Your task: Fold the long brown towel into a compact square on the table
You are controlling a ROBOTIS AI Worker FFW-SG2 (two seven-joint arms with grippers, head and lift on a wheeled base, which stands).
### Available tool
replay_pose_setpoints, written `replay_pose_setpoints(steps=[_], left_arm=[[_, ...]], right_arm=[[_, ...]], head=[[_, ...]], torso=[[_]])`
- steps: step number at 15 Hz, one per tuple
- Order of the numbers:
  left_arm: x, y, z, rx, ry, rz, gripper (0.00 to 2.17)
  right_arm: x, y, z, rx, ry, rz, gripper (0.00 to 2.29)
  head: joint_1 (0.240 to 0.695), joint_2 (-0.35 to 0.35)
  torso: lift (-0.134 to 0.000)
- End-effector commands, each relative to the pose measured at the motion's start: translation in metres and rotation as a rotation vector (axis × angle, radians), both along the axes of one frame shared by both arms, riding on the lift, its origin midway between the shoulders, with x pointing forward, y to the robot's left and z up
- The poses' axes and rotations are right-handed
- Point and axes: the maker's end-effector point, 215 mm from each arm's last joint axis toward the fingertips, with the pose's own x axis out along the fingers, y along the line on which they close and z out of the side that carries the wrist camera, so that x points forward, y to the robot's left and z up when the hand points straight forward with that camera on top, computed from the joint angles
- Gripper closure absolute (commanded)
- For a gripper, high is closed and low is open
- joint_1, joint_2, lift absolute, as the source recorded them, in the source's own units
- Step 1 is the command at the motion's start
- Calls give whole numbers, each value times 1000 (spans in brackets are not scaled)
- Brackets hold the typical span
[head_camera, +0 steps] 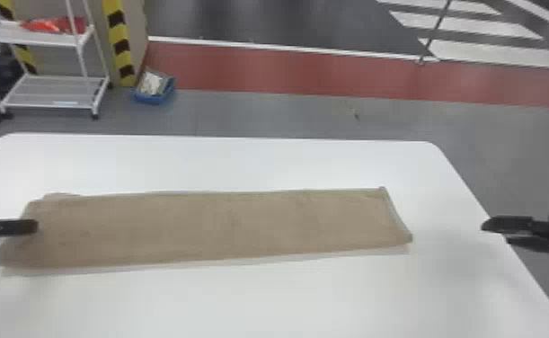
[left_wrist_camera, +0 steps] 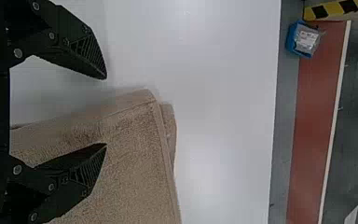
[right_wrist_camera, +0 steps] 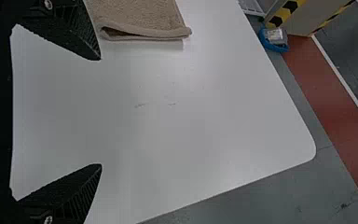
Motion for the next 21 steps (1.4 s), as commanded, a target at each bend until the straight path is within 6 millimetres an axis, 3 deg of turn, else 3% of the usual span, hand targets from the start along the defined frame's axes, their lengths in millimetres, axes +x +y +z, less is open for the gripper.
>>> replay_pose_setpoints(steps=[1, 3, 4, 6, 7, 9, 12, 14, 21], left_arm=[[-5, -6, -7, -15, 42, -16, 444], [-4, -10, -7, -41, 46, -21, 451], [-4, -13, -4, -56, 47, -31, 552], [-5, -17, -2, -87, 46, -43, 1200], [-6, -18, -2, -92, 48, -46, 1305], [-7, -21, -2, -105, 51, -50, 1831], [-9, -28, 5, -149, 42, -68, 1919], [-14, -20, 10, -162, 32, -44, 2142], [-35, 24, 83, -242, -55, 15, 2142]], right_arm=[[0, 0, 0, 2, 1, -1, 60], [0, 0, 0, 2, 1, -1, 60], [0, -1, 1, 2, 0, -2, 60], [-2, 0, -1, 3, 3, -4, 60], [-2, 0, -2, 3, 4, -4, 60], [-2, 0, -3, 3, 5, -4, 60], [-3, -1, -4, 0, 8, -5, 60], [-3, -1, -6, 1, 9, -3, 60], [-1, 3, -1, 25, -7, -5, 63]], head=[[695, -172], [695, -177], [695, -180], [695, -189], [695, -192], [695, -195], [695, -200], [695, -205], [695, -177]], torso=[[-124], [-124], [-124], [-124], [-124], [-124], [-124], [-124], [-124]])
